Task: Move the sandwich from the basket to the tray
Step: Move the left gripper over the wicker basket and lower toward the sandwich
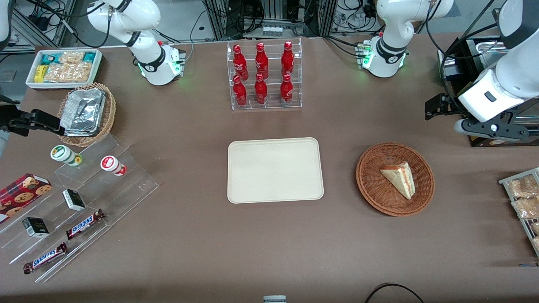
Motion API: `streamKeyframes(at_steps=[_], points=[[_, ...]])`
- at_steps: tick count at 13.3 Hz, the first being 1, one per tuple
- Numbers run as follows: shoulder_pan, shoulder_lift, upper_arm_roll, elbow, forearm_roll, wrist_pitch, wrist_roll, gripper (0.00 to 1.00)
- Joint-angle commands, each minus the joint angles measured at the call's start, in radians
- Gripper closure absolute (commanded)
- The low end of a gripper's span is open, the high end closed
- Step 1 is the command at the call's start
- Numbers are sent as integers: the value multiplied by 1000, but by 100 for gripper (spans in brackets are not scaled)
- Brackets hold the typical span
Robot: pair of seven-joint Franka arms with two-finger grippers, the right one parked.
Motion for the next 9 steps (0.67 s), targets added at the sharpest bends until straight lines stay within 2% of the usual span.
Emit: streamKeyframes(at_steps=[1,9], points=[[11,-3,-6,8,-22,-36,12,0],[12,91,0,-70,-5,28,-31,0]])
